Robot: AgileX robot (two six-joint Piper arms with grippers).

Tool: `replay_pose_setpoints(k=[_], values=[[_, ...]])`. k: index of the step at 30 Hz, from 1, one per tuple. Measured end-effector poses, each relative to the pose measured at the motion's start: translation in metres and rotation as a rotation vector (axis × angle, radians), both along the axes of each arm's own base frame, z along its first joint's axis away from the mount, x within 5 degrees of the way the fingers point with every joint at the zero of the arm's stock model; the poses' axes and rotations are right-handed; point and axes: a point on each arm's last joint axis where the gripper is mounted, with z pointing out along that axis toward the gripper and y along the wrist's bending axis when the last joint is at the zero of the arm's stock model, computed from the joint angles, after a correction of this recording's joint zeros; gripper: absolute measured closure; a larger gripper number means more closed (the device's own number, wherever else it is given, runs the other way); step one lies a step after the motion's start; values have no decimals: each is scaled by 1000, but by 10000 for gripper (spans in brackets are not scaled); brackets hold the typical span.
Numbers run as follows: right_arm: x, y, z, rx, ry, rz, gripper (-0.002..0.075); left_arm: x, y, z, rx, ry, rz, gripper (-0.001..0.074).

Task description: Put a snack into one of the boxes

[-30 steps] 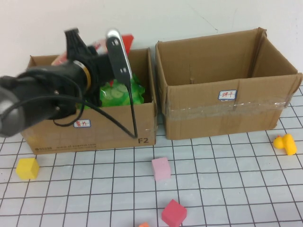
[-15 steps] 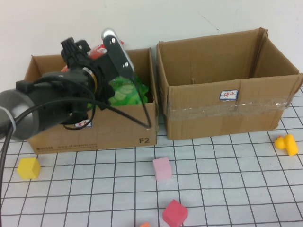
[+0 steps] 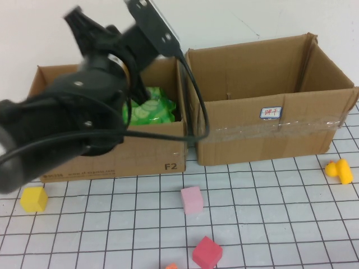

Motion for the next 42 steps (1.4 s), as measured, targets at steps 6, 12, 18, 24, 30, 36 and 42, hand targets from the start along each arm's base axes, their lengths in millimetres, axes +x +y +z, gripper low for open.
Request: replay_pose_setpoints(k=[6, 12, 18, 24, 30, 36, 42], values=[[0, 0, 0, 0, 0, 0, 727, -40, 27, 54, -239, -79, 65, 723], [0, 0, 0, -13, 0, 5, 727, -100, 66, 108, -567, -142, 35, 735], [0, 0, 0, -15, 0, 5, 727, -149, 87, 133, -749, -197, -139, 735], [0, 0, 0, -15, 0, 5, 727, -176, 91, 91, -826, -121, -269, 736], [0, 0, 0, -15, 0, 5, 727, -186, 83, 37, -862, 7, -375, 736], [0, 0, 0, -15, 0, 5, 727, -187, 77, 17, -854, 60, -417, 736], [0, 0, 0, -15, 0, 5, 727, -189, 73, 13, -861, 75, -468, 736]])
